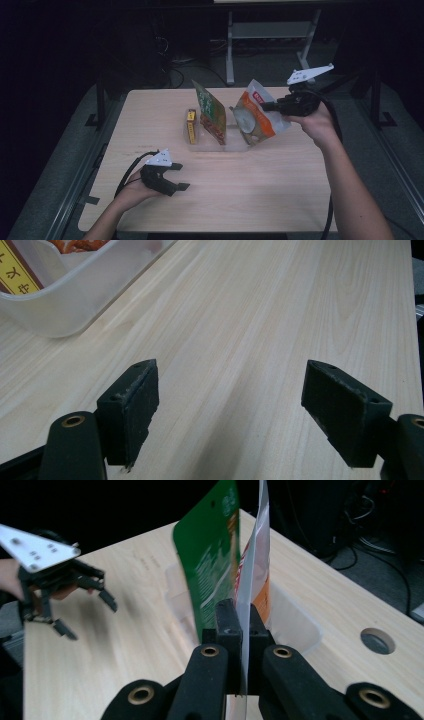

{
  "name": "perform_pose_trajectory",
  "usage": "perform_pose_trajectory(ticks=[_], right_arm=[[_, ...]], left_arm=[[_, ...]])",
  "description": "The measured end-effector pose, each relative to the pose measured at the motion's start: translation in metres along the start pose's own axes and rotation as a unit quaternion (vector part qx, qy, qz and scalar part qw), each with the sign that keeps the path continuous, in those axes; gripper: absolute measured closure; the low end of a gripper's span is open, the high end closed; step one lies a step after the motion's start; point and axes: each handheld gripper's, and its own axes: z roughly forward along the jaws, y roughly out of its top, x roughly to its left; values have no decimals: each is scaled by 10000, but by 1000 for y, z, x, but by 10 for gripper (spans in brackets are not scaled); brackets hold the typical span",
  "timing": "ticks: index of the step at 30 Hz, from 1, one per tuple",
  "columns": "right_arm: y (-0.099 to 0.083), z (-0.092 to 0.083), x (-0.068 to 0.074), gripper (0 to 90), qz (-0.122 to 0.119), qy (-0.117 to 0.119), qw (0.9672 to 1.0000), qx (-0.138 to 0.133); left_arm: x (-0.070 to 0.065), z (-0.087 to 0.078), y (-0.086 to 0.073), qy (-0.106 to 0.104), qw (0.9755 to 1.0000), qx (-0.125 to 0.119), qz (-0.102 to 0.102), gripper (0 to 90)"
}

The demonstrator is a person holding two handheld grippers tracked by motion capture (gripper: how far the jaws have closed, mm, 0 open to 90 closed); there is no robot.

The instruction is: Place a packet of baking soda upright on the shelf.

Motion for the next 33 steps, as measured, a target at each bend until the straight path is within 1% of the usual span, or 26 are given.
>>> perform_pose_trajectory(ticks=[1, 3, 4, 6, 7, 9, 11, 13, 14, 15, 16, 19, 22, 23, 24, 25, 26, 28, 31, 33], right_arm=[[2, 2, -1, 900, 2, 9, 10000, 17], [6, 8, -3, 900, 9, -46, 10000, 50], [8, 10, -4, 900, 15, -34, 10000, 63], [10, 16, -6, 900, 21, -120, 9999, 102], [11, 19, -7, 900, 51, -94, 9999, 130], [13, 24, -9, 900, 81, -171, 9997, 179], [13, 30, -13, 900, 100, -173, 9996, 219], [13, 35, -15, 900, 193, -190, 9992, 296], [13, 37, -15, 900, 263, -209, 9988, 366], [13, 40, -16, 900, 222, -262, 9985, 425], [13, 42, -16, 900, 342, -277, 9977, 509], [14, 48, -19, 900, 441, -329, 9964, 638], [15, 55, -21, 900, 433, -342, 9959, 721], [16, 57, -21, 900, 493, -379, 9951, 774], [16, 60, -22, 900, 436, -405, 9948, 820], [17, 62, -22, 900, 488, -407, 9944, 839], [17, 63, -22, 900, 511, -422, 9940, 867], [17, 67, -22, 900, 517, -445, 9935, 910], [17, 72, -24, 900, 563, -496, 9921, 1001], [16, 75, -26, 900, 567, -527, 9917, 1030]], left_arm=[[0, 0, 0, -3, 10000, -1, -3, 226], [0, 1, 0, -6, 10000, -11, -7, 226], [1, 1, 0, 2, 10000, -13, 23, 226], [1, 1, 0, -10, 10000, -9, 27, 226], [1, 1, 0, -13, 10000, -13, 26, 225], [1, 1, 0, -15, 10000, 13, 53, 224], [2, 0, 0, -20, 10000, 52, 65, 224], [2, 1, -1, -25, 10000, 75, 57, 223], [2, 1, -1, -32, 9999, 79, 54, 223], [2, 1, -1, -37, 9999, 87, 57, 223], [2, 1, -1, -42, 9999, 97, 55, 223], [1, 2, -1, -50, 9999, 106, 55, 221], [1, 3, -1, -58, 9999, 129, 41, 218], [1, 3, -1, -58, 9999, 138, 46, 217], [1, 3, -1, -61, 9999, 139, 38, 216], [0, 4, -1, -71, 9999, 106, -2, 216], [0, 4, -1, -77, 9999, 109, 0, 216], [0, 4, -1, -89, 9999, 111, -9, 215], [0, 4, -1, -95, 9999, 129, 2, 214], [0, 4, -1, -89, 9998, 155, 45, 213]])
